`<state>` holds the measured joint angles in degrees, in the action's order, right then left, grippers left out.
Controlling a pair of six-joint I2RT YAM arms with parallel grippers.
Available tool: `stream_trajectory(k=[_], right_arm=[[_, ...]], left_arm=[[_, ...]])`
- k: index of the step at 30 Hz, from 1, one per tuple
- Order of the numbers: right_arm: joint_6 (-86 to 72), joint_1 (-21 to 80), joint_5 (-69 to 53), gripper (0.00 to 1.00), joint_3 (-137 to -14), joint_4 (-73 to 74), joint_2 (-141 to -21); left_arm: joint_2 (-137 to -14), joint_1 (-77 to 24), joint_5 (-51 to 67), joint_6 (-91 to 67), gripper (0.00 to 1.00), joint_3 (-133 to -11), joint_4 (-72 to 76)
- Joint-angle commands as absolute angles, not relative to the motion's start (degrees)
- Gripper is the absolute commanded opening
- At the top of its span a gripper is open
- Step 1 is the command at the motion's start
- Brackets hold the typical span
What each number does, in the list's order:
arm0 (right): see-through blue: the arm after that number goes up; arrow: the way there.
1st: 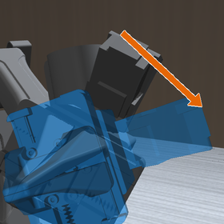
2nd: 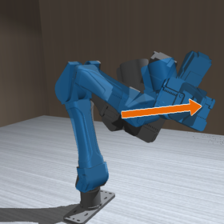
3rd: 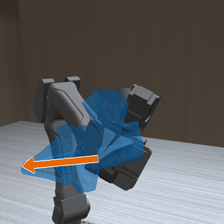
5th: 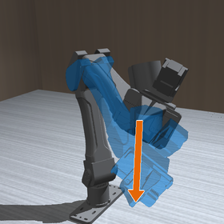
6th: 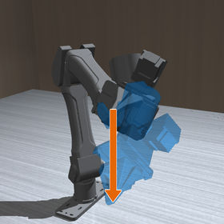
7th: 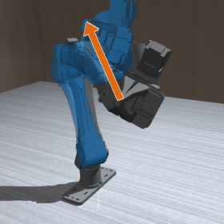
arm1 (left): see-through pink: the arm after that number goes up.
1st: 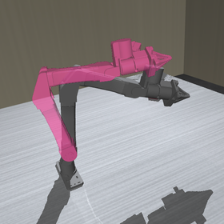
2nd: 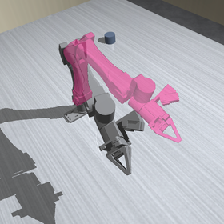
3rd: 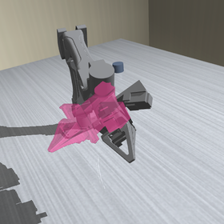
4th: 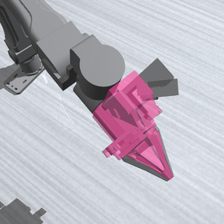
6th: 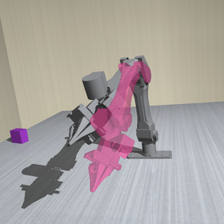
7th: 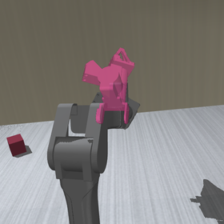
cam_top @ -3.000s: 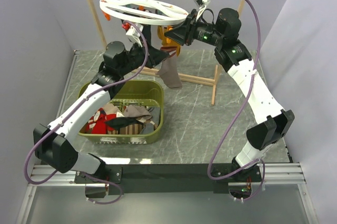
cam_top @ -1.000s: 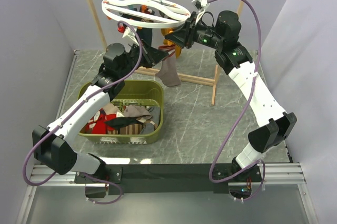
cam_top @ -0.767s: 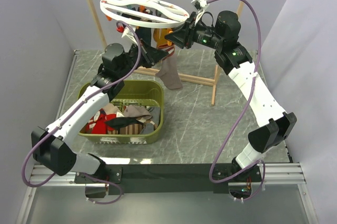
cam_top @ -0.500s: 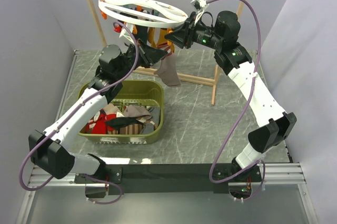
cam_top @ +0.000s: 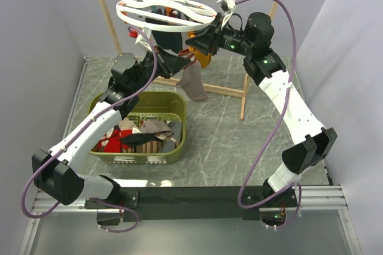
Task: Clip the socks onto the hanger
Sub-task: Clamp the sock onto the hanger.
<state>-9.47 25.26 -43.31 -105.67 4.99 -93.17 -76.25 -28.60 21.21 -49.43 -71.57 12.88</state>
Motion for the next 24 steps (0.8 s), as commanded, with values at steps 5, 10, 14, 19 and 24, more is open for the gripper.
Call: stream_trajectory(k=[5,10,14,19,24], right_arm=[[-10.55,25.75,-49.31,0.00,-106.35,1.32,-92.37],[-11.16,25.75,-50.10,0.00,-106.17,0.79,-92.29],[-11.69,25.84,-50.71,0.00,-106.26,0.18,-92.28],[-12.39,25.66,-51.41,0.00,-106.61,0.09,-92.29],[-14.41,25.75,-52.73,0.00,-106.87,-1.49,-93.16]], left_arm=[[-73.57,-28.83,23.20,-49.48,0.00,-71.46,18.98],[-73.65,-28.04,24.69,-51.06,0.01,-70.75,20.65],[-74.18,-27.77,25.14,-51.77,0.01,-70.75,20.48],[-73.83,-26.90,23.56,-53.35,0.01,-70.31,18.73],[-73.30,-26.19,23.82,-54.40,0.01,-70.49,19.42]])
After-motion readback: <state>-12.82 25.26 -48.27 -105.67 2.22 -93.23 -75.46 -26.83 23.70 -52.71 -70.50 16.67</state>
